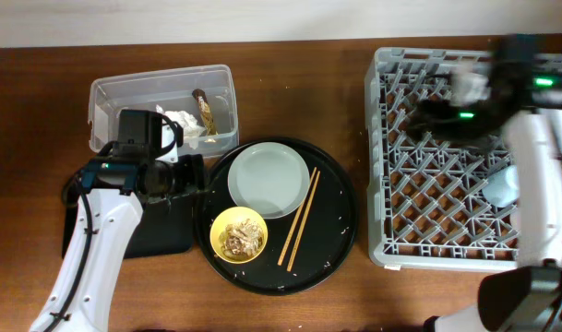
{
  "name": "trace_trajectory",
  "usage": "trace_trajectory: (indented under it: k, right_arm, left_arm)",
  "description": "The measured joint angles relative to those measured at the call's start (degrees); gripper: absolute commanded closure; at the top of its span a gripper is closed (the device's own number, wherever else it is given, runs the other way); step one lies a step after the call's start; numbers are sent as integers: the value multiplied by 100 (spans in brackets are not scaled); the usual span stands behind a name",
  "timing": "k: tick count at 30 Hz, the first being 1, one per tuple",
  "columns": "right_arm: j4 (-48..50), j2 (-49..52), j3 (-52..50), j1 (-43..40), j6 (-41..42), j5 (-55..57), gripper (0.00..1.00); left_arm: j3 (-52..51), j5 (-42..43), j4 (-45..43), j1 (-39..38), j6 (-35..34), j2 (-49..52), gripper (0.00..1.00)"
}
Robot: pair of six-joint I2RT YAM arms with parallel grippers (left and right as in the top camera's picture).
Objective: Sort waste into correct bins and load items into the dishwasher rack
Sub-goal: 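Place the blue cup in the rack with the right gripper, then grasp the yellow bowl rim with the left gripper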
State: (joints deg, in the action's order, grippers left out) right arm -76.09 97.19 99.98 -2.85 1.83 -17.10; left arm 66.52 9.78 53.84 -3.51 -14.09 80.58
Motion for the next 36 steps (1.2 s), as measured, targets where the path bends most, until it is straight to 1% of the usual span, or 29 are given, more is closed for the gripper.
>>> trace_trajectory:
  k: [2,5,7,9,12,14,16,21,24,28,31,32,33,34,35,36]
  right_arm:
    - [140,37,0,715,-35,-13,4]
    - [223,197,0,1534,-46,-15,7]
    - [216,348,0,1932,-4,-11,9]
    - [188,553,0,2345,160,24,9]
    - [107,728,-2,2710,544,415,8]
    - [44,728,-2,2693,688,717,8]
    - [-129,728,-2,2535,778,1010,6]
    - [-520,728,-2,1956,866,1379,5]
    - [-621,728,-2,1508,866,1491,4]
    - [-713,728,-2,1023,868,1567,4]
    - [-730,728,-2,942,822,1580,4]
    - [-732,728,-2,942,817,1580,4]
    - [-732,728,-2,942,809,1580,4]
    - [-732,728,-2,942,804,1580,4]
    - [-730,728,-2,942,804,1580,4]
    - [-730,728,-2,942,800,1580,4]
  left_arm:
    - [0,-114,81,0,2,0,28]
    - [0,-177,125,0,2,-2,28]
    - [0,-221,201,0,2,0,30]
    - [0,-256,299,0,4,0,33]
    - [0,-212,380,-35,13,0,33]
    - [0,-164,382,-227,20,0,33]
    - [0,-109,385,-673,-24,-2,33]
    - [2,-286,337,-1670,-614,55,33]
    - [2,-323,256,-2203,-975,328,33]
    - [2,-431,131,-2879,-1484,1056,34]
    - [2,-468,-35,-3141,-1773,1502,44]
    - [2,-470,-76,-3195,-1849,1600,50]
    - [2,-492,-138,-3289,-1939,1777,64]
    - [2,-509,-168,-3338,-1982,1895,72]
    - [2,-538,-229,-3375,-2050,2000,77]
    - [2,-586,-269,-3383,-2103,2068,78]
